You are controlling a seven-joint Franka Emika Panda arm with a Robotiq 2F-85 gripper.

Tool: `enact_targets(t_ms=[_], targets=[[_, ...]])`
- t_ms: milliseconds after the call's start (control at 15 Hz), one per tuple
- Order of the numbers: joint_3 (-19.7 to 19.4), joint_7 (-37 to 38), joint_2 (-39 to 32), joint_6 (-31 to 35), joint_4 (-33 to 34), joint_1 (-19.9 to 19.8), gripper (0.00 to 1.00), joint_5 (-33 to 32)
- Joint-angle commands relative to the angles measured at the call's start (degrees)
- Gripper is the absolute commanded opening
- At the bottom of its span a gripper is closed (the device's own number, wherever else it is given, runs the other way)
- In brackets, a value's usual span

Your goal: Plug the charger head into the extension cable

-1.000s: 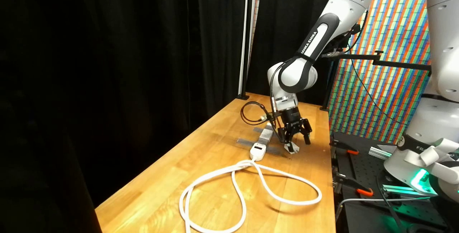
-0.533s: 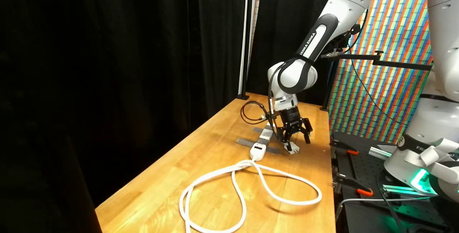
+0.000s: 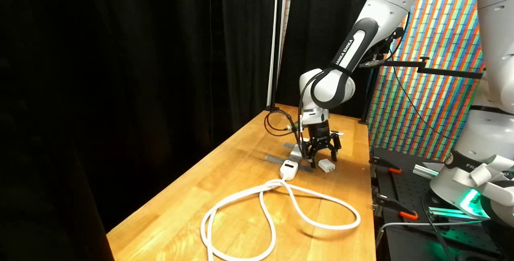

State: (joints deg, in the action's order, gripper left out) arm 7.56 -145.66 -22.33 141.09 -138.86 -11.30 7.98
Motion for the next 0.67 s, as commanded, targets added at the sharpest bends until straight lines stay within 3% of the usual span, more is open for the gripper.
enact_targets(t_ms=[0,67,467,600], targets=[[-0.73,-0.04,-0.40,3.62,-0.39,0.77,0.75,-0.38],[-0.73,-0.10,-0.50,4.17,-0.42,0.71,0.74,-0.55],[-2.99,6.01,0.80,4.60,-1.78,2.81,0.27,-3.97],[-4.40,10.91,0.77,4.48,-2.06,4.00,0.23,-6.23]])
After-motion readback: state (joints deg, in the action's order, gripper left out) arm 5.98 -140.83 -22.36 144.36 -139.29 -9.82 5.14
